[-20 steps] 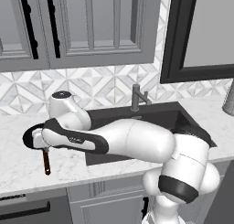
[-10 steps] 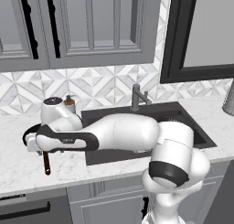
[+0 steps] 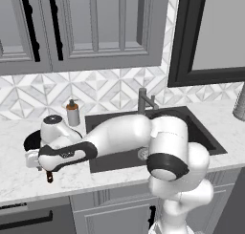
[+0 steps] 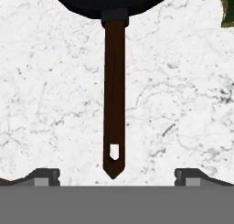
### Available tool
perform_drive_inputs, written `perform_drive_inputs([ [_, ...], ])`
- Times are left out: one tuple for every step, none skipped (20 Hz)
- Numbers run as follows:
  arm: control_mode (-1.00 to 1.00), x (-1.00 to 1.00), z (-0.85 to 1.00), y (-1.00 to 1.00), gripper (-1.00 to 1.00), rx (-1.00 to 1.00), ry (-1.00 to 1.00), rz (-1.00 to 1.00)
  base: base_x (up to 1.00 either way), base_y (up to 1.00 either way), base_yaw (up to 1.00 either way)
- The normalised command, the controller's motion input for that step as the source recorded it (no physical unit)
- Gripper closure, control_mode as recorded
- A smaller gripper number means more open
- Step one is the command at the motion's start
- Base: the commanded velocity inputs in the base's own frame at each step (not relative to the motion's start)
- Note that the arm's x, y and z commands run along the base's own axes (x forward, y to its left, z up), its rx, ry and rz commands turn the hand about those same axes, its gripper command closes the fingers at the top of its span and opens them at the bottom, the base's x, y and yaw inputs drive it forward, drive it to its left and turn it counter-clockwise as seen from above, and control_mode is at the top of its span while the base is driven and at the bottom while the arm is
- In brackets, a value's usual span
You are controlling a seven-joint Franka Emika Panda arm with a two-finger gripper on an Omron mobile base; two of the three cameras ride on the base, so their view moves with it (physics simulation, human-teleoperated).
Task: Pick the pan and sponge and place them into the sink. Then turn on the water.
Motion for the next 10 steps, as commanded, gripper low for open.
perform_drive_inputs([
  [-1.00, 0.24, -0.14, 0.02, -1.00, 0.00, 0.00, 0.00, 0.00, 0.00, 0.00],
  [-1.00, 0.16, -0.15, 0.00, -1.00, 0.00, 0.00, 0.00, 0.00, 0.00, 0.00],
  [-1.00, 0.15, -0.18, 0.01, -1.00, 0.00, 0.00, 0.00, 0.00, 0.00, 0.00],
  [-1.00, 0.18, -0.15, 0.08, -1.00, 0.00, 0.00, 0.00, 0.00, 0.00, 0.00],
  [-1.00, 0.15, -0.14, 0.01, -1.00, 0.00, 0.00, 0.00, 0.00, 0.00, 0.00],
  [-1.00, 0.16, -0.14, 0.02, -1.00, 0.00, 0.00, 0.00, 0.00, 0.00, 0.00],
  [-1.00, 0.21, -0.13, 0.00, -1.00, 0.00, 0.00, 0.00, 0.00, 0.00, 0.00],
  [-1.00, 0.16, -0.18, 0.00, -1.00, 0.00, 0.00, 0.00, 0.00, 0.00, 0.00],
  [-1.00, 0.11, -0.23, 0.00, -1.00, 0.00, 0.00, 0.00, 0.00, 0.00, 0.00],
  [-1.00, 0.14, -0.26, 0.00, -1.00, 0.00, 0.00, 0.00, 0.00, 0.00, 0.00],
])
